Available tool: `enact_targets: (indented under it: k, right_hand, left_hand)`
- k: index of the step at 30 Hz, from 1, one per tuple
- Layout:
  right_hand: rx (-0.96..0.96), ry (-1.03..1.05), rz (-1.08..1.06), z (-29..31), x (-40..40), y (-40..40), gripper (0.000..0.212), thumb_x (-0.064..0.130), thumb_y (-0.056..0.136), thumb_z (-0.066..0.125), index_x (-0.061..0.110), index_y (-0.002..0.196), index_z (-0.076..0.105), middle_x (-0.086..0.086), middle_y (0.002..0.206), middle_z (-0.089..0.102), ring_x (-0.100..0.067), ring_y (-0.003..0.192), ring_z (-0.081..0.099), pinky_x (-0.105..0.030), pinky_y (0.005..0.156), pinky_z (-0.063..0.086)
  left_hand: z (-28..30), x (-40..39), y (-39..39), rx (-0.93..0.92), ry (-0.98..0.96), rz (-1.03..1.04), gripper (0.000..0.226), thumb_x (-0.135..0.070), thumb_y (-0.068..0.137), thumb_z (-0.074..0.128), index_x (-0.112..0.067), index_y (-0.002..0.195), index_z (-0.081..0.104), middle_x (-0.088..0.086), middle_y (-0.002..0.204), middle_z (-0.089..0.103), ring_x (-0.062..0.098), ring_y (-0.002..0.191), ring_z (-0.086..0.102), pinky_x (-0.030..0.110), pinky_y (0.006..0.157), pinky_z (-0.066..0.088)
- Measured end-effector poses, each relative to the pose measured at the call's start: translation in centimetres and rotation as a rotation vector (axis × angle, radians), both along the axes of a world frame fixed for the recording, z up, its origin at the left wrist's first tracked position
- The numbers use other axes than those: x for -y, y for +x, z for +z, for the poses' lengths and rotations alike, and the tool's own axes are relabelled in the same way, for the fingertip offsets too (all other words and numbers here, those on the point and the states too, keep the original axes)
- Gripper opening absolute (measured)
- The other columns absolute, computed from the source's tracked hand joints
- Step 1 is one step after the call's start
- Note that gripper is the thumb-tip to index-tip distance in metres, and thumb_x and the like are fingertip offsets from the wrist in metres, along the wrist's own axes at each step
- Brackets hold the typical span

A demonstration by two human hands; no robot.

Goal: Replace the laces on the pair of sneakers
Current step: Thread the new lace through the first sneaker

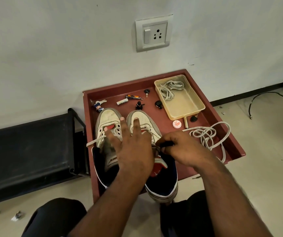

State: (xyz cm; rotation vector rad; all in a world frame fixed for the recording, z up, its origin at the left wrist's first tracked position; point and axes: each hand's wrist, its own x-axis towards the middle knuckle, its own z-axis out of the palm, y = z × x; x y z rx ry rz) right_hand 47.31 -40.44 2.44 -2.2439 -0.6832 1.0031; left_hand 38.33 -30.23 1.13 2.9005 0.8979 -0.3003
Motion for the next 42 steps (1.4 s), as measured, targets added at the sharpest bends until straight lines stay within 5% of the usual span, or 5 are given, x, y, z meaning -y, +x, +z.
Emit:
enact_targets:
  k: [13,28,32,36,42]
  right_hand:
    - [-0.014,0.019,0.011,-0.6,0.2,0.1,0.025,0.009,0.092,0.061,0.018,0.114,0.069,0.004,0.108,0.067,-0.009,0.096,0.062,-0.020,0.078,0.048]
    - [-0.032,0.041,0.023,-0.6,-0.1,0.1,0.024,0.008,0.091,0.062,0.018,0.111,0.071,0.003,0.101,0.071,-0.011,0.093,0.066,-0.030,0.085,0.055]
    - [-0.036,0.033,-0.016,-1.4,0.2,0.3,0.019,0.011,0.088,0.066,0.020,0.103,0.073,0.004,0.098,0.071,-0.012,0.091,0.066,-0.035,0.086,0.055]
    - [0.050,0.040,-0.025,-1.8,-0.2,-0.1,0.010,0.021,0.086,0.071,0.022,0.095,0.074,0.010,0.090,0.070,-0.007,0.085,0.065,-0.027,0.079,0.052]
    - [0.256,0.065,-0.026,-1.4,-2.3,-1.5,0.025,0.019,0.085,0.072,0.028,0.107,0.070,0.014,0.103,0.061,-0.005,0.097,0.059,-0.018,0.079,0.040]
  left_hand:
    - [2.7,-15.7,-7.0,0.595,-0.025,0.774,0.024,-0.043,0.079,0.051,-0.031,0.097,0.060,0.010,0.119,0.065,0.039,0.120,0.054,0.074,0.103,0.028]
    - [0.6,-1.5,0.0,0.057,-0.081,-0.037,0.015,-0.028,0.092,0.061,-0.036,0.103,0.068,-0.011,0.161,0.019,0.028,0.151,-0.007,0.071,0.104,-0.019]
    - [1.7,-8.1,-1.3,0.600,-0.453,0.433,0.012,-0.023,0.087,0.067,-0.032,0.081,0.071,-0.022,0.117,0.063,0.012,0.121,0.053,0.055,0.116,0.027]
    - [2.9,-15.0,-5.3,1.276,-0.520,0.985,0.053,-0.026,0.093,0.064,-0.018,0.140,0.042,0.005,0.138,0.048,0.019,0.121,0.052,0.015,0.091,0.046]
    - [2.1,-9.6,-3.0,0.668,-0.721,0.447,0.032,-0.058,0.066,0.066,-0.056,0.097,0.063,-0.021,0.119,0.062,0.018,0.116,0.059,0.058,0.105,0.039]
